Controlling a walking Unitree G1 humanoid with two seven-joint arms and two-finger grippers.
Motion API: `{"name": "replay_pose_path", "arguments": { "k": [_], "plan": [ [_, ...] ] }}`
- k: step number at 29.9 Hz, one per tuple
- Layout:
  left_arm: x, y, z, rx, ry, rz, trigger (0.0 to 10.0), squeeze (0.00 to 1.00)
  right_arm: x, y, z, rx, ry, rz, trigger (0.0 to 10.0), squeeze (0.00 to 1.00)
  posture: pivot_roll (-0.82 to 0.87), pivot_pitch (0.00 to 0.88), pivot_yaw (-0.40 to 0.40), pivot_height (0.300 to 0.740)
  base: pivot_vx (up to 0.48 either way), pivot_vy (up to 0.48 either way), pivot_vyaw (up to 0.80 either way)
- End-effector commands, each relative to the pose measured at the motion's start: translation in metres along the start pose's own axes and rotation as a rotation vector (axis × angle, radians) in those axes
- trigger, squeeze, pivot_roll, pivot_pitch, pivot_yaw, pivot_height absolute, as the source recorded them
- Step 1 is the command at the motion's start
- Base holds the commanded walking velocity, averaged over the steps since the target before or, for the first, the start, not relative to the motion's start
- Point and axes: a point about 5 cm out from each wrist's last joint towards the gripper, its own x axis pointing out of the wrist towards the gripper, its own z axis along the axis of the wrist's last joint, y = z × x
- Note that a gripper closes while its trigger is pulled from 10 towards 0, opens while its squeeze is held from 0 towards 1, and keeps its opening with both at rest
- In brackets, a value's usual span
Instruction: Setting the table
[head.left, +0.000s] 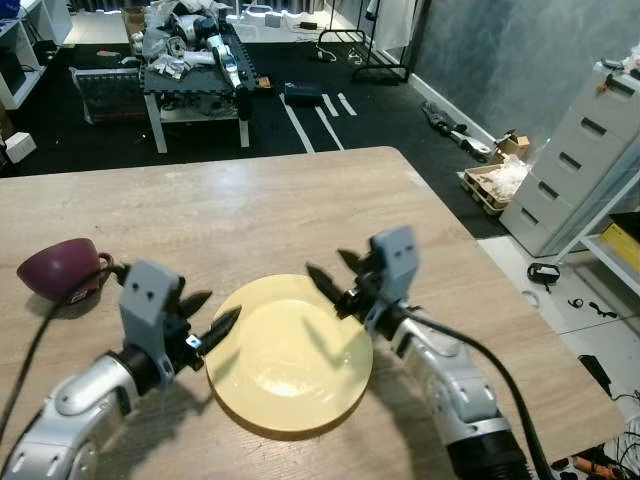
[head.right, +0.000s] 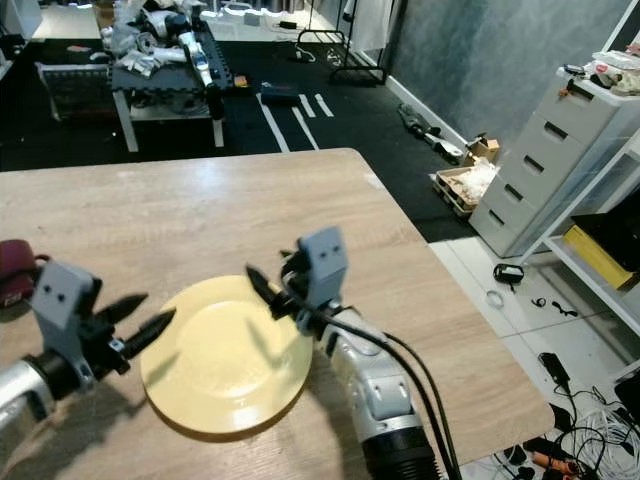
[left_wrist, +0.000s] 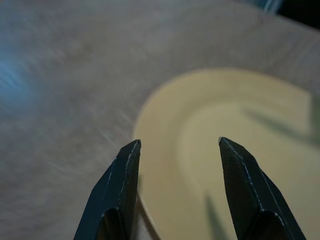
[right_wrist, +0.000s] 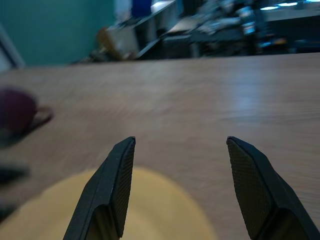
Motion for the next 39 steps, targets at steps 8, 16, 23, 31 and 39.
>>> {"name": "replay_pose_path", "arguments": {
  "k": [8, 16, 23, 31, 39],
  "plan": [
    [0.002, 0.002, -0.051, 0.015, 0.195, -0.04, 10.0, 0.0, -0.029, -0.04, -0.008, 0.202, 0.004, -0.184, 10.0, 0.0, 0.19, 0.14, 0.001, 0.74, 0.0, 0.0, 0.0],
    [-0.008, 0.008, -0.062, 0.066, 0.236, -0.001, 10.0, 0.0, -0.069, -0.031, -0.029, 0.398, 0.132, 0.0, 10.0, 0.0, 0.19, 0.15, 0.001, 0.74, 0.0, 0.0, 0.0],
    [-0.004, 0.004, -0.061, 0.082, 0.214, -0.024, 10.0, 0.0, -0.071, -0.031, -0.018, 0.645, 0.047, 0.006, 10.0, 0.0, 0.18, 0.15, -0.002, 0.74, 0.0, 0.0, 0.0],
    [-0.004, 0.003, -0.059, 0.084, 0.198, -0.023, 10.0, 0.0, -0.076, -0.011, -0.029, 0.77, 0.138, 0.073, 10.0, 0.0, 0.18, 0.151, -0.002, 0.74, 0.0, 0.0, 0.0],
    [-0.005, 0.004, -0.059, 0.086, 0.192, -0.019, 10.0, 0.0, -0.083, 0.013, -0.045, 0.863, 0.251, 0.131, 10.0, 0.0, 0.18, 0.151, -0.005, 0.74, 0.0, 0.0, 0.0]
  ]
}}
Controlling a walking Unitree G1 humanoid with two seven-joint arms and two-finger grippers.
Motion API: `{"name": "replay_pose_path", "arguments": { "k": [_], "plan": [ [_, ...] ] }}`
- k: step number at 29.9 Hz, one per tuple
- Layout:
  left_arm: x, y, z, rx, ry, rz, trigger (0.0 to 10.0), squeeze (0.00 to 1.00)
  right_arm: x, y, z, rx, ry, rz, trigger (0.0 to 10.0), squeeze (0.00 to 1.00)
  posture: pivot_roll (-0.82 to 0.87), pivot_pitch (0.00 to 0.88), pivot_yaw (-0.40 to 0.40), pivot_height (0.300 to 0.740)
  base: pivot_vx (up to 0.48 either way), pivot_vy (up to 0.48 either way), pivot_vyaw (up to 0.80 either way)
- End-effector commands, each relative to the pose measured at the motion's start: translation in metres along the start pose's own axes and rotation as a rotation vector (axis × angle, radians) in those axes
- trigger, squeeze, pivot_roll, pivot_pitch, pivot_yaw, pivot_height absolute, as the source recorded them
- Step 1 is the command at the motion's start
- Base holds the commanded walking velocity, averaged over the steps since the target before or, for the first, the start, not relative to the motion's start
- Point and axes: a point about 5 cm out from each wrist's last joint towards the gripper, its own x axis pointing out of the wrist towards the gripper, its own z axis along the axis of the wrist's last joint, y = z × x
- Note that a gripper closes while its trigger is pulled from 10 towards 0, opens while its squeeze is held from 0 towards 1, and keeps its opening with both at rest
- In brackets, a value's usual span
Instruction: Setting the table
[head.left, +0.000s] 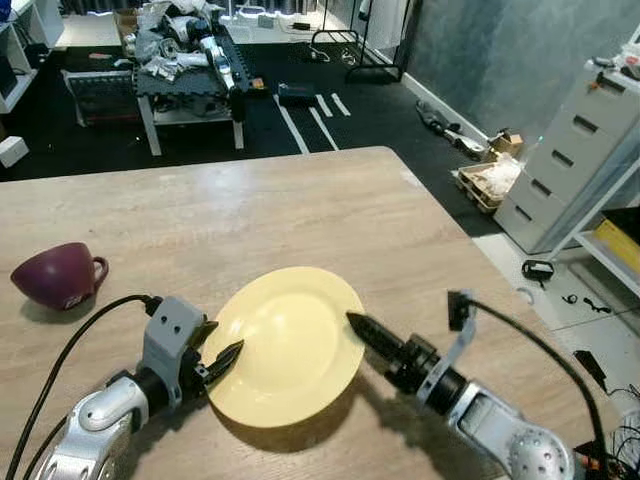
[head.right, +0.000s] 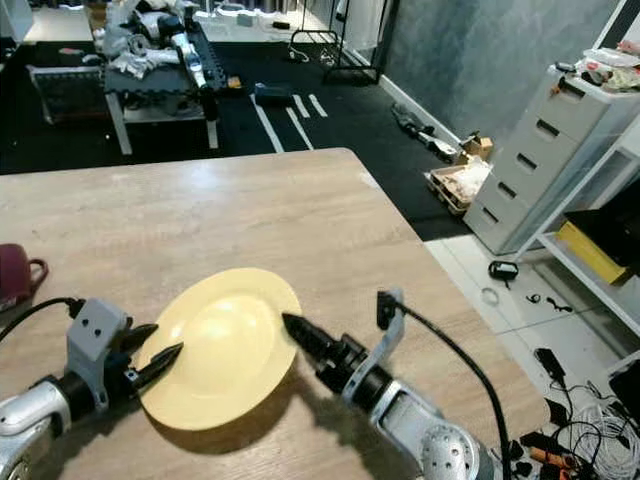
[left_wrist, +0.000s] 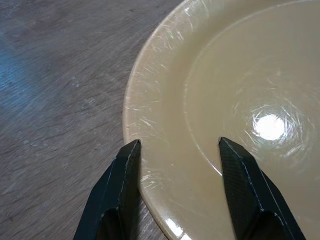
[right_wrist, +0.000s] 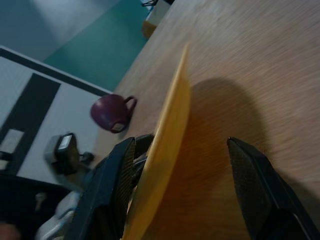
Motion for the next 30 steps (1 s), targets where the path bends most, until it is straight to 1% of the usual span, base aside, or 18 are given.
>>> {"name": "replay_pose_path", "arguments": {
  "k": [1, 4, 5, 6, 7, 8, 9, 11, 12, 14, 20, 22, 23, 24, 27, 29, 30],
  "plan": [
    [-0.004, -0.007, -0.022, -0.036, 0.097, -0.014, 10.0, 0.0, 0.0, 0.004, -0.009, 0.028, 0.038, 0.014, 10.0, 0.0, 0.18, 0.151, -0.005, 0.74, 0.0, 0.0, 0.0],
    [-0.003, -0.007, -0.022, -0.033, 0.094, -0.014, 10.0, 0.0, 0.002, 0.009, -0.018, 0.036, 0.072, 0.04, 10.0, 0.0, 0.18, 0.149, -0.004, 0.74, 0.0, 0.0, 0.0],
    [-0.002, -0.007, -0.021, -0.033, 0.092, -0.013, 10.0, 0.0, 0.003, 0.01, -0.023, 0.039, 0.088, 0.046, 9.5, 0.0, 0.18, 0.147, -0.004, 0.74, 0.0, 0.0, 0.0],
    [-0.002, -0.007, -0.021, -0.033, 0.09, -0.013, 10.0, 0.0, 0.004, 0.011, -0.026, 0.041, 0.098, 0.048, 9.5, 0.0, 0.18, 0.147, -0.004, 0.74, 0.0, 0.0, 0.0],
    [0.0, -0.007, -0.019, -0.033, 0.08, -0.011, 10.0, 0.0, 0.008, 0.016, -0.034, 0.053, 0.12, 0.069, 3.8, 0.0, 0.18, 0.145, -0.004, 0.74, 0.0, 0.0, 0.0],
    [0.001, -0.007, -0.018, -0.033, 0.077, -0.011, 10.0, 0.0, 0.009, 0.017, -0.035, 0.056, 0.124, 0.075, 3.8, 0.0, 0.18, 0.145, -0.004, 0.74, 0.0, 0.0, 0.0],
    [0.002, -0.007, -0.017, -0.032, 0.072, -0.01, 10.0, 0.0, 0.013, 0.021, -0.04, 0.055, 0.142, 0.096, 2.6, 0.0, 0.19, 0.144, -0.004, 0.74, 0.0, 0.0, 0.0],
    [0.002, -0.007, -0.017, -0.032, 0.07, -0.009, 10.0, 0.0, 0.013, 0.023, -0.042, 0.055, 0.147, 0.101, 2.6, 0.0, 0.19, 0.144, -0.004, 0.74, 0.0, 0.0, 0.0],
    [0.003, -0.007, -0.016, -0.031, 0.067, -0.009, 10.0, 0.0, 0.014, 0.024, -0.043, 0.052, 0.154, 0.106, 0.2, 0.0, 0.19, 0.142, -0.001, 0.74, 0.0, 0.0, 0.0],
    [0.004, -0.007, -0.014, -0.031, 0.059, -0.008, 10.0, 0.0, 0.016, 0.024, -0.046, 0.049, 0.164, 0.105, 0.0, 0.0, 0.19, 0.141, -0.001, 0.74, 0.0, 0.0, 0.0],
    [0.007, -0.005, -0.007, -0.033, 0.032, -0.004, 10.0, 0.0, 0.021, 0.023, -0.049, 0.057, 0.159, 0.101, 0.0, 0.0, 0.19, 0.137, 0.001, 0.74, 0.0, 0.0, 0.0],
    [0.008, -0.004, 0.003, -0.038, -0.011, 0.002, 10.0, 0.0, 0.023, 0.022, -0.048, 0.06, 0.141, 0.098, 0.0, 0.0, 0.19, 0.137, 0.002, 0.74, 0.0, 0.0, 0.0],
    [0.009, -0.003, 0.012, -0.051, -0.049, 0.003, 10.0, 0.0, 0.023, 0.022, -0.046, 0.06, 0.131, 0.093, 0.0, 0.0, 0.19, 0.137, 0.002, 0.74, 0.0, 0.0, 0.0],
    [0.009, -0.003, 0.012, -0.051, -0.049, 0.003, 10.0, 0.0, 0.023, 0.022, -0.046, 0.06, 0.131, 0.093, 0.0, 0.0, 0.19, 0.137, 0.002, 0.74, 0.0, 0.0, 0.0],
    [0.008, -0.002, 0.049, -0.116, -0.2, -0.022, 10.0, 0.0, 0.024, 0.019, -0.043, 0.054, 0.103, 0.079, 0.0, 0.0, 0.19, 0.136, 0.006, 0.74, 0.0, 0.0, 0.0],
    [0.005, -0.002, 0.068, -0.139, -0.267, -0.051, 10.0, 0.0, 0.024, 0.019, -0.041, 0.054, 0.088, 0.078, 0.0, 0.0, 0.19, 0.136, 0.008, 0.74, 0.0, 0.0, 0.0],
    [0.005, -0.002, 0.068, -0.139, -0.267, -0.051, 10.0, 0.0, 0.024, 0.019, -0.041, 0.054, 0.088, 0.078, 0.0, 0.0, 0.19, 0.136, 0.008, 0.74, 0.0, 0.0, 0.0]
  ]
}}
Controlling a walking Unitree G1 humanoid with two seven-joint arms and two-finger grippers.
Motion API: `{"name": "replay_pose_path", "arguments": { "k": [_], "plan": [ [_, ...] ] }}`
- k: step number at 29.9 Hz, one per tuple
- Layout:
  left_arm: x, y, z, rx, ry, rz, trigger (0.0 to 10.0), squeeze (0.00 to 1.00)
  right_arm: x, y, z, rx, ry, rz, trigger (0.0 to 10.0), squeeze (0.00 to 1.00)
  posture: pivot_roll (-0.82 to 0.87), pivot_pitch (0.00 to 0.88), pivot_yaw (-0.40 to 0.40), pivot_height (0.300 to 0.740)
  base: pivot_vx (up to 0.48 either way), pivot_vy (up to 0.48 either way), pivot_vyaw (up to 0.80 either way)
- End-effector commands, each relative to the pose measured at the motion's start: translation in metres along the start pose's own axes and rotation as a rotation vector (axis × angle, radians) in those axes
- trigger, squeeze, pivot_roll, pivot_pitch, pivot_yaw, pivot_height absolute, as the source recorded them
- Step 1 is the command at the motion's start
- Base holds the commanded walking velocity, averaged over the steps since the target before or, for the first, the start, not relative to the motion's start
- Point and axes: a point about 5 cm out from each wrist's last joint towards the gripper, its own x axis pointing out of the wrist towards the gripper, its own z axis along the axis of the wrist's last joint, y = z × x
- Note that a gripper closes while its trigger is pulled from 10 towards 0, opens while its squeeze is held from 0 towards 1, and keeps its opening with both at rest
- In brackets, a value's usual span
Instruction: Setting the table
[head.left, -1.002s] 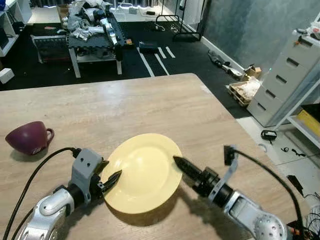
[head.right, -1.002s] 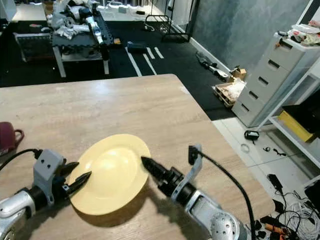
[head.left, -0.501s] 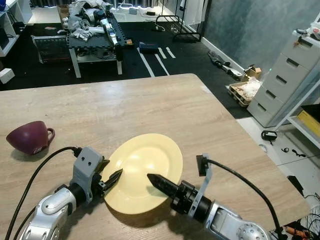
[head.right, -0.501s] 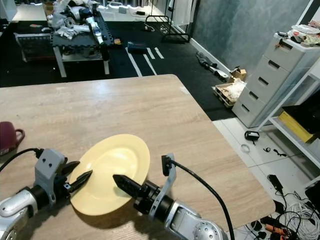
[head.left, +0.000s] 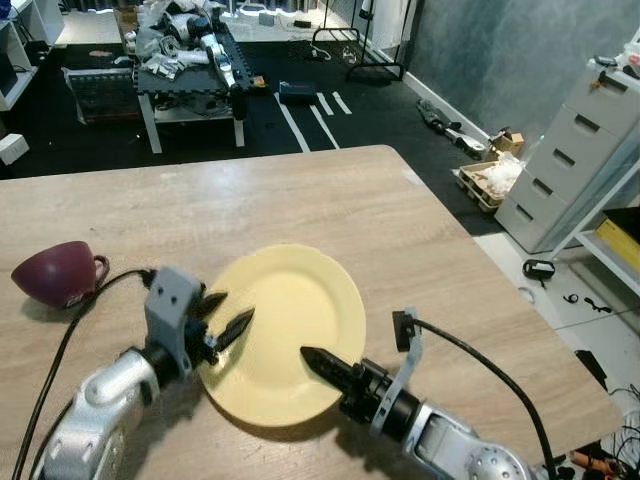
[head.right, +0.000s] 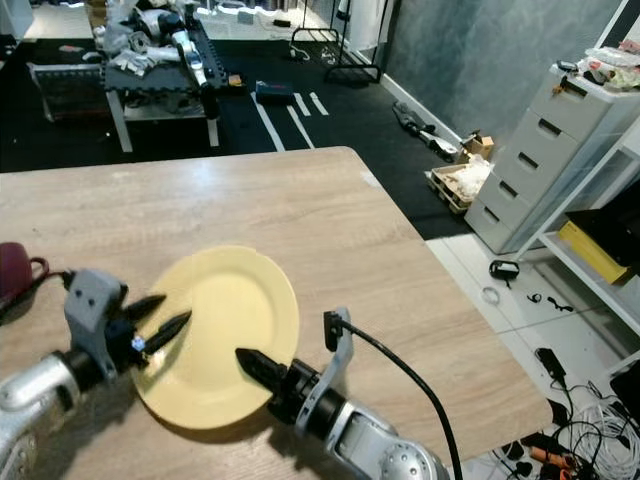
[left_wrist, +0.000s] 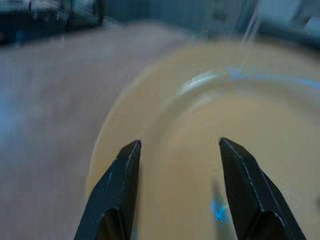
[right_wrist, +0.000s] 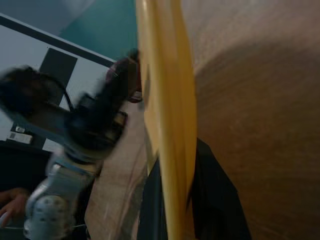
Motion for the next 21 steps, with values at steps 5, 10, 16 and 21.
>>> {"name": "replay_pose_path", "arguments": {
  "k": [5, 10, 16, 21],
  "plan": [
    [-0.002, -0.009, 0.04, -0.084, -0.125, -0.083, 10.0, 0.0, -0.001, -0.002, 0.009, -0.009, -0.068, -0.01, 0.0, 0.0, 0.19, 0.136, 0.008, 0.74, 0.0, 0.0, 0.0],
    [-0.002, -0.004, 0.072, -0.117, -0.239, -0.04, 10.0, 0.0, -0.006, -0.005, 0.034, -0.048, -0.193, -0.039, 0.0, 0.0, 0.2, 0.138, 0.012, 0.74, 0.0, 0.0, 0.0],
    [0.001, -0.001, 0.08, -0.07, -0.241, 0.063, 10.0, 0.0, -0.022, 0.001, 0.088, -0.178, -0.483, -0.087, 0.0, 0.0, 0.19, 0.134, 0.019, 0.74, 0.0, 0.0, 0.0],
    [0.007, 0.006, 0.053, -0.004, -0.119, 0.255, 10.0, 0.0, -0.039, 0.015, 0.116, -0.319, -0.617, -0.113, 10.0, 0.0, 0.19, 0.128, 0.024, 0.74, 0.0, 0.0, 0.0]
  ]
}}
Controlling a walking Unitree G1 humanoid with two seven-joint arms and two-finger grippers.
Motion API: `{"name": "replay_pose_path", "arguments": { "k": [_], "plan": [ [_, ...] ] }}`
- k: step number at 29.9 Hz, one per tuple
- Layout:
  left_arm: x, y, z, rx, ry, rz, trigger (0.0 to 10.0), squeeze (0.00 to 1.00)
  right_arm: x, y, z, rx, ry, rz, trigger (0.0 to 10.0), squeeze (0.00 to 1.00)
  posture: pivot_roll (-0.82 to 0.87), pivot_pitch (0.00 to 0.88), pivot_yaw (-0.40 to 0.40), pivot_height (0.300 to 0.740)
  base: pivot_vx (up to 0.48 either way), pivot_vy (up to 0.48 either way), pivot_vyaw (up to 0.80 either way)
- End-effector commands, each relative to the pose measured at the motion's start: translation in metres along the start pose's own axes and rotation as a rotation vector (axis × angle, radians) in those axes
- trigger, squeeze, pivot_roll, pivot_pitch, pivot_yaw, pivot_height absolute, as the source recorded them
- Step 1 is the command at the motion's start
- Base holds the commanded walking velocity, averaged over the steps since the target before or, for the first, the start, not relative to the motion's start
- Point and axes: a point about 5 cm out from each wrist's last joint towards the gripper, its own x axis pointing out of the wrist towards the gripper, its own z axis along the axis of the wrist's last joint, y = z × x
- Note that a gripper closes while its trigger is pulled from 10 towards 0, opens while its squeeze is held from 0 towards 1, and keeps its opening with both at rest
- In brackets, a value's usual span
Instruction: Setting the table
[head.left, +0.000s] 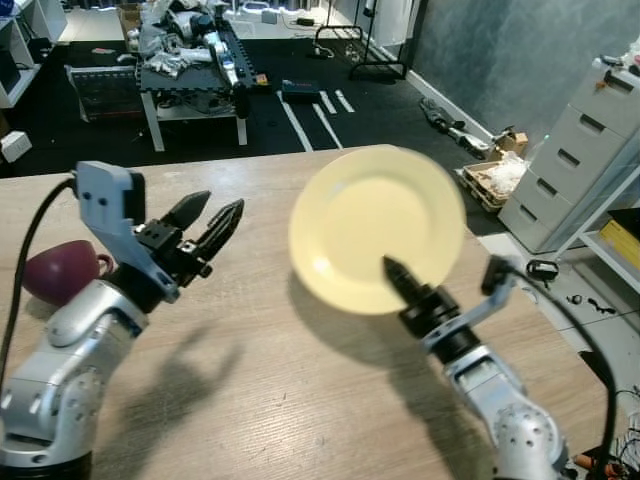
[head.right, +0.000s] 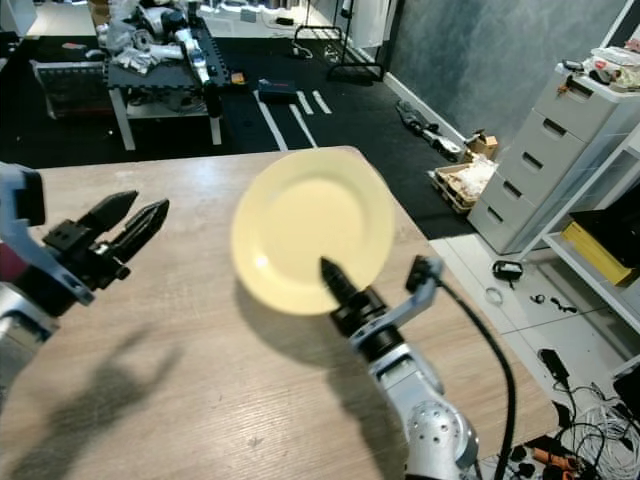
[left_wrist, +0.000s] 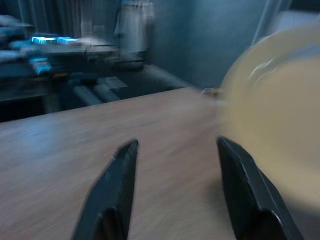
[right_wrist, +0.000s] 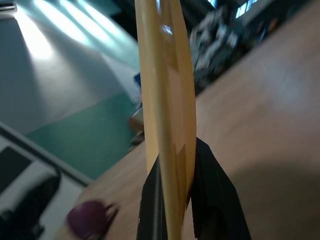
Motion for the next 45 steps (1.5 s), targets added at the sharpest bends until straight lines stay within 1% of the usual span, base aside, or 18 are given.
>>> {"name": "replay_pose_path", "arguments": {
  "k": [1, 2, 3, 5, 6, 7, 8, 10, 11, 12, 15, 18, 19, 23, 25, 32, 45],
  "plan": [
    [-0.002, 0.003, -0.017, 0.04, 0.082, 0.057, 10.0, 0.0, -0.002, 0.0, 0.01, -0.07, -0.04, -0.023, 10.0, 0.0, 0.19, 0.127, 0.025, 0.74, 0.0, 0.0, 0.0],
    [-0.003, 0.003, -0.024, 0.071, 0.121, 0.085, 10.0, 0.0, -0.003, 0.0, 0.014, -0.125, -0.055, -0.047, 10.0, 0.0, 0.18, 0.125, 0.026, 0.74, 0.0, 0.0, 0.0],
    [-0.005, 0.002, -0.03, 0.101, 0.151, 0.099, 10.0, 0.0, -0.002, -0.002, 0.017, -0.205, -0.067, -0.101, 10.0, 0.0, 0.18, 0.122, 0.03, 0.74, 0.0, 0.0, 0.0],
    [-0.007, 0.002, -0.04, 0.105, 0.185, 0.149, 10.0, 0.0, -0.003, -0.003, 0.021, -0.39, -0.074, -0.171, 10.0, 0.0, 0.18, 0.118, 0.032, 0.74, 0.0, 0.0, 0.0],
    [-0.007, 0.002, -0.04, 0.105, 0.185, 0.149, 10.0, 0.0, -0.003, -0.003, 0.021, -0.39, -0.074, -0.171, 10.0, 0.0, 0.18, 0.118, 0.032, 0.74, 0.0, 0.0, 0.0],
    [-0.007, 0.002, -0.043, 0.092, 0.195, 0.17, 10.0, 0.0, -0.003, -0.003, 0.021, -0.429, -0.091, -0.188, 10.0, 0.0, 0.18, 0.118, 0.032, 0.74, 0.0, 0.0, 0.0],
    [-0.007, 0.002, -0.043, 0.092, 0.195, 0.17, 10.0, 0.0, -0.003, -0.003, 0.021, -0.429, -0.091, -0.188, 10.0, 0.0, 0.18, 0.118, 0.032, 0.74, 0.0, 0.0, 0.0],
    [-0.009, 0.0, -0.049, 0.049, 0.207, 0.202, 10.0, 0.0, -0.003, -0.002, 0.02, -0.434, -0.113, -0.207, 10.0, 0.0, 0.17, 0.111, 0.032, 0.74, 0.0, 0.0, 0.0],
    [-0.01, -0.005, -0.053, 0.041, 0.212, 0.199, 10.0, 0.0, -0.003, -0.002, 0.018, -0.421, -0.12, -0.214, 10.0, 0.0, 0.17, 0.109, 0.032, 0.74, 0.0, 0.0, 0.0],
    [-0.01, -0.005, -0.053, 0.041, 0.212, 0.199, 10.0, 0.0, -0.003, -0.002, 0.018, -0.421, -0.12, -0.214, 10.0, 0.0, 0.17, 0.109, 0.032, 0.74, 0.0, 0.0, 0.0],
    [-0.01, -0.013, -0.058, 0.036, 0.216, 0.195, 10.0, 0.0, -0.003, -0.005, 0.012, -0.405, -0.117, -0.232, 10.0, 0.0, 0.17, 0.102, 0.031, 0.74, 0.0, 0.0, 0.0],
    [-0.007, -0.015, -0.059, 0.039, 0.206, 0.203, 10.0, 0.0, -0.003, -0.007, 0.008, -0.401, -0.106, -0.244, 10.0, 0.0, 0.18, 0.099, 0.03, 0.74, 0.0, 0.0, 0.0],
    [-0.007, -0.016, -0.059, 0.051, 0.203, 0.203, 10.0, 0.0, -0.003, -0.008, 0.007, -0.405, -0.104, -0.249, 10.0, 0.0, 0.18, 0.096, 0.03, 0.74, 0.0, 0.0, 0.0],
    [-0.004, -0.018, -0.059, 0.054, 0.193, 0.2, 10.0, 0.0, -0.003, -0.01, 0.004, -0.417, -0.095, -0.26, 10.0, 0.0, 0.17, 0.095, 0.031, 0.74, 0.0, 0.0, 0.0],
    [-0.003, -0.021, -0.059, 0.047, 0.189, 0.197, 10.0, 0.0, -0.004, -0.012, 0.0, -0.438, -0.089, -0.276, 10.0, 0.0, 0.17, 0.095, 0.032, 0.74, 0.0, 0.0, 0.0],
    [-0.002, -0.023, -0.059, 0.041, 0.185, 0.193, 10.0, 0.0, -0.008, -0.016, -0.004, -0.456, -0.08, -0.301, 10.0, 0.0, 0.17, 0.099, 0.035, 0.74, -0.236, 0.0, 0.0],
    [-0.001, -0.024, -0.059, 0.042, 0.179, 0.192, 10.0, 0.0, -0.009, -0.018, -0.006, -0.477, -0.077, -0.304, 10.0, 0.0, 0.17, 0.102, 0.036, 0.74, -0.215, 0.0, 0.0]
  ]
}}
